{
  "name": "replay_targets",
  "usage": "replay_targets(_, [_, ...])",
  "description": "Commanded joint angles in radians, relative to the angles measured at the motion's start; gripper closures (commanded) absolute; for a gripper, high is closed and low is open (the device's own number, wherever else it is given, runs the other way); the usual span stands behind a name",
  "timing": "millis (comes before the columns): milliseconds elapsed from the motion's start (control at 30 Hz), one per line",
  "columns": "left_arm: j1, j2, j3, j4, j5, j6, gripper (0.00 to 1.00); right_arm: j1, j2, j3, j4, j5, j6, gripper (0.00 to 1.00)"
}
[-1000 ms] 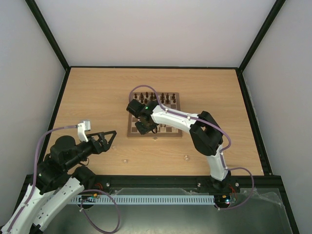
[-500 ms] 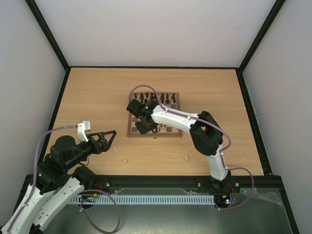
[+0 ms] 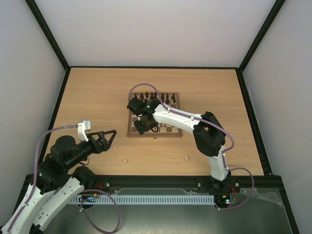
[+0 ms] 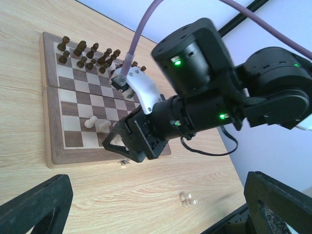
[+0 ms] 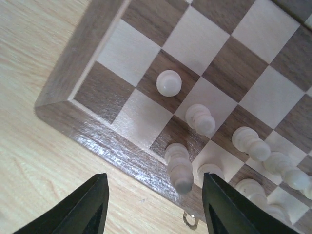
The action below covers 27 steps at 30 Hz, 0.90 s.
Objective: Set up the chess pieces on the board
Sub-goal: Place the chess piece on the chessboard, then pick up the chess piece at the center of the board.
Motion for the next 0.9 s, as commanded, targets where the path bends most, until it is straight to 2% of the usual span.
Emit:
replay_targets(0, [0.000, 0.034, -0.011, 0.041, -0.007, 0.013, 0.01, -0.003, -0.104, -0.004, -0.034, -0.023, -0.005, 0.43])
replay_targets(67, [0.000, 0.045, -0.017, 0.051, -0.009, 0.014, 0.01, -0.003, -0.138, -0.017, -0.039, -0.001, -0.002, 0.37])
replay_targets(167, [0.000, 0.060, -0.023, 0.068, -0.008, 0.014, 0.01, -0.004, -0.197, -0.042, -0.041, 0.025, 0.004, 0.22])
replay_targets(200, [0.000, 0.065, -0.026, 0.074, -0.007, 0.014, 0.01, -0.003, -0.215, -0.051, -0.044, 0.028, 0.008, 0.15])
replay_targets(233, [-0.001, 0.070, -0.030, 0.080, -0.005, 0.014, 0.01, -0.003, -0.234, -0.054, -0.048, 0.035, 0.013, 0.02])
replay_targets(267, [0.000, 0.075, -0.033, 0.088, -0.004, 0.014, 0.01, -0.004, -0.255, -0.079, -0.051, 0.045, 0.021, 0.01])
replay_targets(600, [-0.001, 0.221, -0.107, 0.247, 0.078, 0.021, 0.01, -0.029, -0.552, -0.403, -0.097, 0.110, 0.221, 0.01])
replay_targets(700, [0.000, 0.250, -0.137, 0.311, 0.120, 0.010, 0.01, -0.030, -0.662, -0.516, -0.104, 0.110, 0.305, 0.13])
replay_targets(867, [-0.002, 0.244, -0.129, 0.330, 0.151, 0.014, 0.01, -0.030, -0.797, -0.657, -0.109, 0.088, 0.480, 0.26])
